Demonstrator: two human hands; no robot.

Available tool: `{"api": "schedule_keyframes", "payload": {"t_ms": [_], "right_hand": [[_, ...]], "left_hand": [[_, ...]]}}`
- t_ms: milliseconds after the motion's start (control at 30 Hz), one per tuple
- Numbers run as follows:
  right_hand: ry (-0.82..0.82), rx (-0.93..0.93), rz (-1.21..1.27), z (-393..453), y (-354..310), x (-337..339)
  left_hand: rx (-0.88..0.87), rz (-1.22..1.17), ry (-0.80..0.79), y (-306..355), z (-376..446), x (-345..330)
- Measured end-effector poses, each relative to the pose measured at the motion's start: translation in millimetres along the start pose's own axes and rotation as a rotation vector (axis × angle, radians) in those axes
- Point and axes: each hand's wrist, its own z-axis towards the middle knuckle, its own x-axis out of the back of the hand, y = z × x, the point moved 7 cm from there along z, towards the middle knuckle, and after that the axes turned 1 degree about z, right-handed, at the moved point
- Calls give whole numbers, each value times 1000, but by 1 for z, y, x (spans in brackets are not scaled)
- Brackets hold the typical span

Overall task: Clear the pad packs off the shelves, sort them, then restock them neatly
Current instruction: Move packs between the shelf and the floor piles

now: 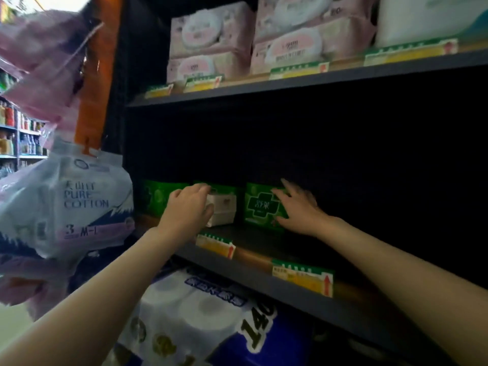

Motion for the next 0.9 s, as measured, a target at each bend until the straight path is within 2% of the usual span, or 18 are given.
{"api": "schedule_keyframes", "payload": {"t_ms": [133,267,400,533,700,833,900], "right_hand": [[-136,-145,-45,64,29,-21],[-250,-135,5,85,43,-71],[-112,-141,123,102,48,-72],[32,-184,174,103,47,-55],[301,-245,-10,100,39,-30],[306,-244,-112,82,28,-15],[373,-247,-93,66,24,2]], "left_hand": [[-21,175,-203,-2,45,-44],[22,253,-414,-15,73,-98],[23,303,-455,-14,87,-123],[-5,405,-395,-6,97,-116],[14,344,-332,-14,99,-111],[35,294,-289,-8,92,-105],[32,333,-276,-5,88,-102]]}}
